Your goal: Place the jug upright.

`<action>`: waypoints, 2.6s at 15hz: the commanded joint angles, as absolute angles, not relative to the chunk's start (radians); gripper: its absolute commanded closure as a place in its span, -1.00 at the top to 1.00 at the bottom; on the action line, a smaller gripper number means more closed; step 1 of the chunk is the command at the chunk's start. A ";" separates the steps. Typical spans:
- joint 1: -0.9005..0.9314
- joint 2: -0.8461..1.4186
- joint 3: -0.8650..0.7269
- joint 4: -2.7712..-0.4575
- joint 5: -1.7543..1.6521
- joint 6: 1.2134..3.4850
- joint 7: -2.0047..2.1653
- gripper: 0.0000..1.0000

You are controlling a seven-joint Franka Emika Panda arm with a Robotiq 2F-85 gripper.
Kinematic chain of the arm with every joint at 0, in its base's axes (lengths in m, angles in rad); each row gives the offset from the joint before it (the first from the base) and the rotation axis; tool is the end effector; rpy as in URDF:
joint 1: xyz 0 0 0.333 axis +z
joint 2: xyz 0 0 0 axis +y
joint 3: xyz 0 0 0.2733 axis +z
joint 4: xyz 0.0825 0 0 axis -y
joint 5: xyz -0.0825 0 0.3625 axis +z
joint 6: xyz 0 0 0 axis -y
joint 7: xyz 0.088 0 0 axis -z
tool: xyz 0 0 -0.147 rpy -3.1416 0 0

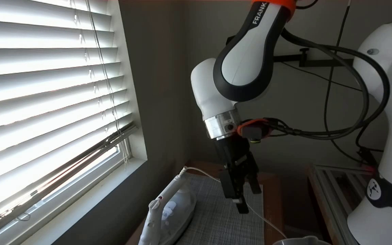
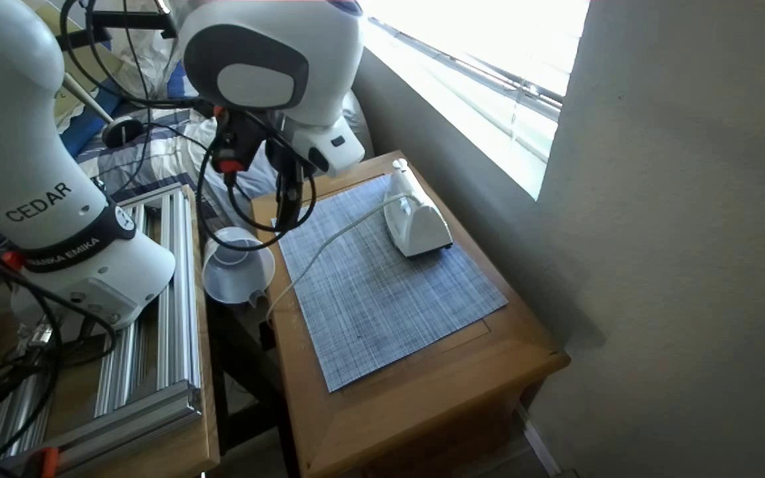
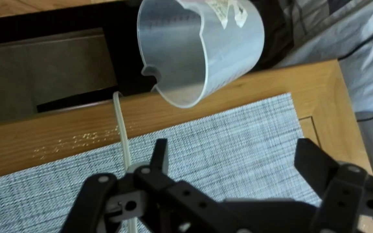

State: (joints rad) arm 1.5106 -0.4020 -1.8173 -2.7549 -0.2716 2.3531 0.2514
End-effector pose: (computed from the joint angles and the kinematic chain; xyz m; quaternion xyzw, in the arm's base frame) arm 0.3073 -0.0222 0.1136 -0.9612 0.1169 0.2158 0.1259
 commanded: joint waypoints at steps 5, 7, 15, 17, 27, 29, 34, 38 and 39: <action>1.831 -0.632 -2.177 -2.691 -0.290 2.196 0.132 1.00; 1.876 -0.695 -2.243 -2.651 -0.292 2.137 0.109 1.00; 1.914 -0.900 -2.338 -2.488 -0.282 1.982 0.081 1.00; 1.918 -0.919 -2.344 -2.470 -0.291 2.000 0.093 1.00; 1.974 -0.935 -2.379 -2.432 -0.335 1.969 0.141 0.95; 1.987 -0.936 -2.388 -2.431 -0.345 1.962 0.152 0.67; 1.998 -0.936 -2.395 -2.431 -0.345 1.965 0.170 -0.15; 1.997 -0.935 -2.397 -2.428 -0.344 1.963 0.177 -0.72; 1.997 -0.936 -2.399 -2.427 -0.344 1.962 0.179 -0.84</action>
